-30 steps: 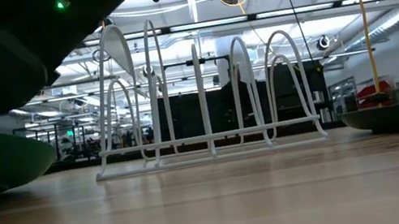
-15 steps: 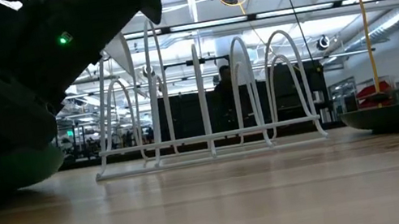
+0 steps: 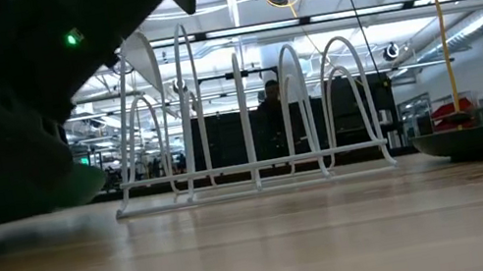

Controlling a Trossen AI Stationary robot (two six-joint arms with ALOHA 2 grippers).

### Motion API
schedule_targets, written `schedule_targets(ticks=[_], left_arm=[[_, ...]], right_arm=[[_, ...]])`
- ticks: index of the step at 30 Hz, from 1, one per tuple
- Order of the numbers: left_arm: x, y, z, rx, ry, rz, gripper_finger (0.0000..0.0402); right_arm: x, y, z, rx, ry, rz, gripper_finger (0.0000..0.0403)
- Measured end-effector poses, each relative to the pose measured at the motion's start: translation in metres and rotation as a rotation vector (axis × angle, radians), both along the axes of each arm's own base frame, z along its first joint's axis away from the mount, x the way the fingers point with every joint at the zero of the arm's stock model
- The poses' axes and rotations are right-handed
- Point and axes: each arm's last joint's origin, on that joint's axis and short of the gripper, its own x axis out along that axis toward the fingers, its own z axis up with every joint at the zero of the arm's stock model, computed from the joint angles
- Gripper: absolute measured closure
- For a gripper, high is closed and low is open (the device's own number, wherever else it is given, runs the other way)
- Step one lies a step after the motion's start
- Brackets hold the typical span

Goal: Sort dishes
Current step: Put the green plate into the white dish rack

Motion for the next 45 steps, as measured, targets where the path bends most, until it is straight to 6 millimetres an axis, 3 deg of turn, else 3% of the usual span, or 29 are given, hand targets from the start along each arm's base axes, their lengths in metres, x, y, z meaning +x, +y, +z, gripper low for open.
schedule_targets(ticks=[9, 21, 30, 45], left_arm=[[-0.006, 0.002, 0.012, -0.088, -0.129, -0.007, 0.0267], [-0.022, 0.007, 0.032, -0.162, -0.386, -0.008, 0.0267], [-0.030, 0.009, 0.039, -0.156, -0.496, -0.019, 0.0267], [-0.031, 0.007, 0.039, -0.123, -0.517, -0.065, 0.0267]], right_arm=[[-0.006, 0.014, 0.040, 0.018, -0.099, 0.008, 0.0400], [-0.032, 0.017, 0.131, 0.087, -0.244, 0.010, 0.0402], [-0.049, 0.009, 0.145, 0.018, -0.125, -0.042, 0.0402], [-0.070, 0.004, 0.180, -0.038, -0.148, -0.113, 0.0403]])
